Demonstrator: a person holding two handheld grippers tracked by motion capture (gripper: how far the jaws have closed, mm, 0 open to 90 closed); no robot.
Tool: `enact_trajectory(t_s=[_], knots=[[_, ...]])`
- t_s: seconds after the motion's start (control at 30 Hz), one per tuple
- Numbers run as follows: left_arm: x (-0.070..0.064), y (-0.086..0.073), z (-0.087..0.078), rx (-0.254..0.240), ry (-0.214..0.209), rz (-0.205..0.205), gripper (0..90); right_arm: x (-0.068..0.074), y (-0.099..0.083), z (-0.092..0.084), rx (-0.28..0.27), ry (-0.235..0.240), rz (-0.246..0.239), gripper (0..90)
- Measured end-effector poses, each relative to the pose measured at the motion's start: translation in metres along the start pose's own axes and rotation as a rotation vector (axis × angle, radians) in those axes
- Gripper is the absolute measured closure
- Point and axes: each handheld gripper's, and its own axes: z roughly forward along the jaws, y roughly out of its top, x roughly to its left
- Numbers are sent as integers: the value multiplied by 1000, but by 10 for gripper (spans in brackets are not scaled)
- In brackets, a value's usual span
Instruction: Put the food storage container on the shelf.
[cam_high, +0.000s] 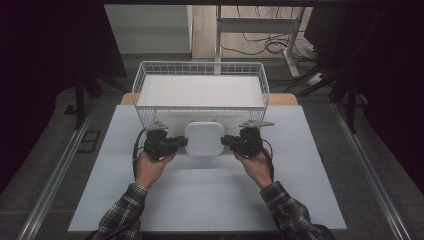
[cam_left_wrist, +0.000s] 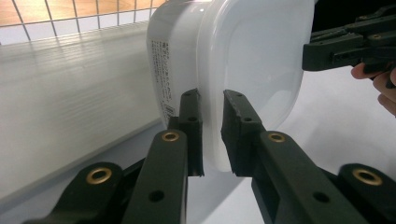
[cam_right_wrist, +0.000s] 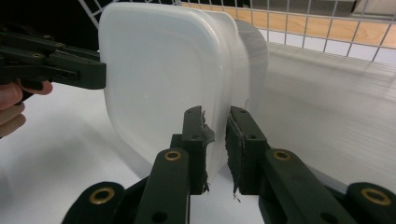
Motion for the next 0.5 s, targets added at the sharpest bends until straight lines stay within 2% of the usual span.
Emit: enact_trajectory(t_s=[0.3,0.43,0.5], knots=[[13,-1,17,32,13,-30,780,-13,-2,20,33,-17,32,766],[18,-1,22,28,20,-49,775,-17,-2,26,37,-19,35,765],[20,0,23,25,16,-54,771,-18,-1,27,35,-7,54,764]])
